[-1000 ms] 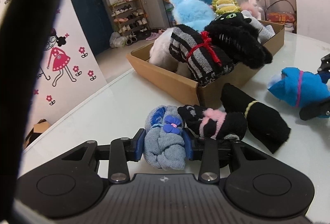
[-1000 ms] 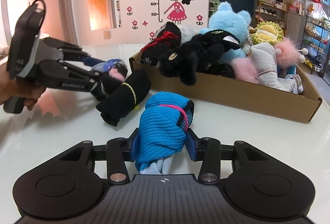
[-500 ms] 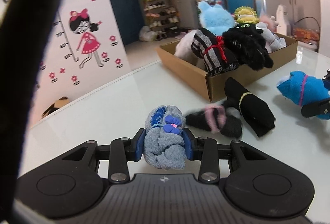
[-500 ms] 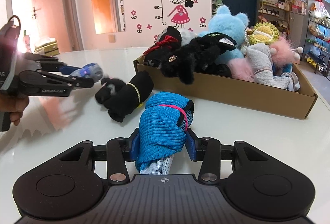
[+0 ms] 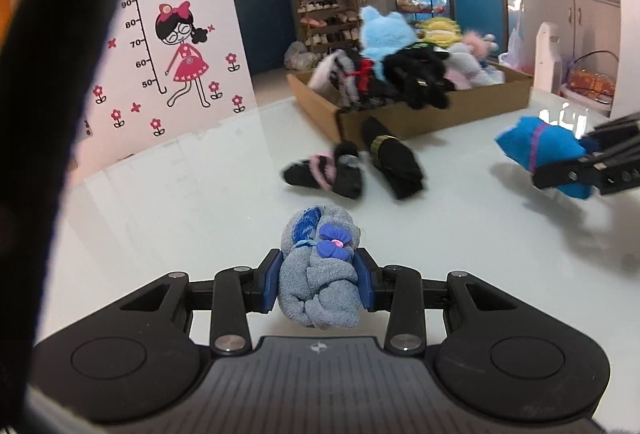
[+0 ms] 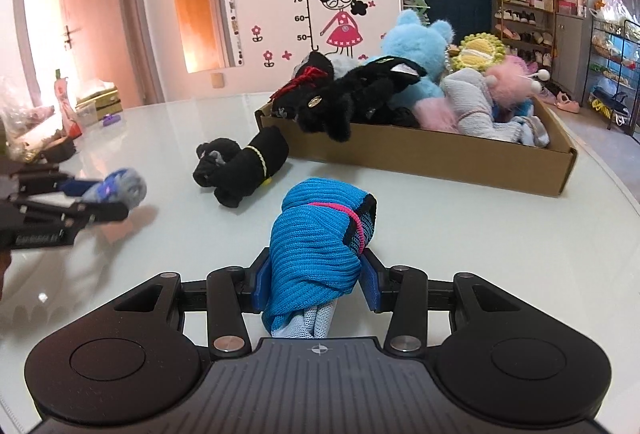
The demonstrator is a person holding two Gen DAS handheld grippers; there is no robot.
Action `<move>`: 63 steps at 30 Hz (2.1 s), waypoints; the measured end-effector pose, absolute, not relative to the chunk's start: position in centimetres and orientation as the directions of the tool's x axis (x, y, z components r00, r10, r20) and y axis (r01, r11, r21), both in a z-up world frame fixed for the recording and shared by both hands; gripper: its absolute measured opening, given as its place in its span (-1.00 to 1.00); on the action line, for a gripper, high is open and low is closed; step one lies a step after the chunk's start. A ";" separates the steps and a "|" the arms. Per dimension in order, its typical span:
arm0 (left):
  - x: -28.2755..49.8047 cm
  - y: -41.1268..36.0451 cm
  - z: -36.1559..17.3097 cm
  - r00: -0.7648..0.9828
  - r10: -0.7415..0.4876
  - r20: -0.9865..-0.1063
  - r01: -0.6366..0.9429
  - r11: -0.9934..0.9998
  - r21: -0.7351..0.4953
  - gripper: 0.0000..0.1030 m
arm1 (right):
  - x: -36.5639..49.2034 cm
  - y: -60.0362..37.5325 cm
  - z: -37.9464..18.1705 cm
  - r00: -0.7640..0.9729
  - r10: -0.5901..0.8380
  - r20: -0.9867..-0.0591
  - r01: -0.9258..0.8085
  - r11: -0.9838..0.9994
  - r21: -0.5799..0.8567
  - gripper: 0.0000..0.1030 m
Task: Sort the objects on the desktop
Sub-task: 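Carry the grey sock and blue sock into the box and release both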
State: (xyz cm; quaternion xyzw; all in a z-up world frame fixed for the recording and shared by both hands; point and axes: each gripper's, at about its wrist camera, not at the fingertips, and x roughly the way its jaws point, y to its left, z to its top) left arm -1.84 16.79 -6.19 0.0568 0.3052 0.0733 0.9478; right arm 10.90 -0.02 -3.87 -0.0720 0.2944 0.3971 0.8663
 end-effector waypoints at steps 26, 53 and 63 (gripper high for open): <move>2.5 7.5 2.7 0.898 0.045 -0.438 -0.027 0.999 0.047 -0.32 | 14.5 -8.3 5.4 0.649 0.645 -0.404 -0.678 0.731 0.078 -0.02; 22.2 15.6 1.4 0.823 0.071 -0.564 -0.140 0.987 -0.080 -0.32 | 30.3 3.6 5.8 0.617 0.659 -0.431 -0.741 0.671 -0.034 -0.01; 22.2 15.8 0.8 0.799 0.086 -0.595 -0.151 0.987 -0.061 -0.32 | 31.7 5.0 3.5 0.598 0.652 -0.466 -0.743 0.669 -0.018 -0.01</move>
